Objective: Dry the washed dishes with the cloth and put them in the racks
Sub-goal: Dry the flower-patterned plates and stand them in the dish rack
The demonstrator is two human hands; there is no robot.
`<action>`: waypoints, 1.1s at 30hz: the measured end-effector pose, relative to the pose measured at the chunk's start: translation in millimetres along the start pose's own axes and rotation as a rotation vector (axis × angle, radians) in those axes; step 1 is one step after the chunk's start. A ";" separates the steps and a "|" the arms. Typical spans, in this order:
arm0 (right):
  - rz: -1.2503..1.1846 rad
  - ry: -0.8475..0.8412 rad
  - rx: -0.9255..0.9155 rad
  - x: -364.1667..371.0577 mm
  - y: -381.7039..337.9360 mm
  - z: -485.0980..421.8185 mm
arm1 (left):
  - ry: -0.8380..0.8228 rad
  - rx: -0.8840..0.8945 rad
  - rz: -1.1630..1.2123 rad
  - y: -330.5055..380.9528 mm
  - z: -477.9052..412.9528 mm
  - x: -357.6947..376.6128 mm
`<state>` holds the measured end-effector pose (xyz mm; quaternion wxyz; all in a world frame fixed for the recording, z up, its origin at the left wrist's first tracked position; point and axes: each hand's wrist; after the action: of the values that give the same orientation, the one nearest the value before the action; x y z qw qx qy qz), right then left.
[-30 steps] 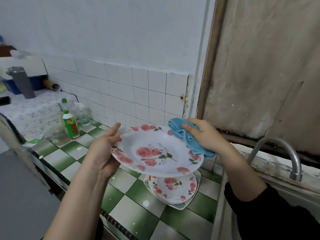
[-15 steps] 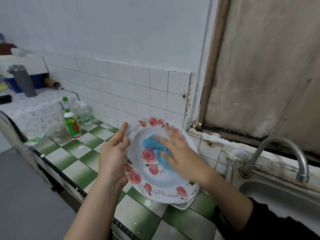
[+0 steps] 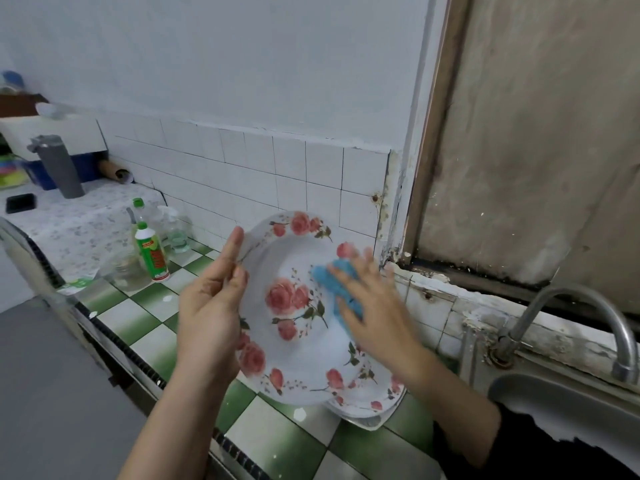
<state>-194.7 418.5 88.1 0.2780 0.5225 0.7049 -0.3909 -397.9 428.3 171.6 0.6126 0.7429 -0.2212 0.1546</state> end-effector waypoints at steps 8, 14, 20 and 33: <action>-0.583 0.278 -0.018 -4.5 -71.8 -33.1 | -0.192 0.008 -0.056 -24.6 16.5 30.9; -0.768 0.079 -0.083 -3.0 -84.8 -23.7 | -0.117 0.040 0.033 -20.4 12.1 20.0; -0.575 -0.214 -0.291 -15.1 -84.1 -4.5 | 0.168 0.172 0.054 -19.7 9.4 15.4; -0.244 0.177 0.090 -5.2 -1.3 -17.2 | 0.111 0.212 -0.010 -4.2 29.1 8.0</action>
<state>-194.1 430.1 102.0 0.1418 0.4774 0.7666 -0.4054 -390.1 399.3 166.1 0.5425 0.7950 -0.1656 0.2151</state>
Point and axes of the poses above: each hand's wrist, its own z-axis away from the middle knuckle, its own x-axis out of the palm, y = z × x, and after that the axes turned 5 degrees about z, right-handed
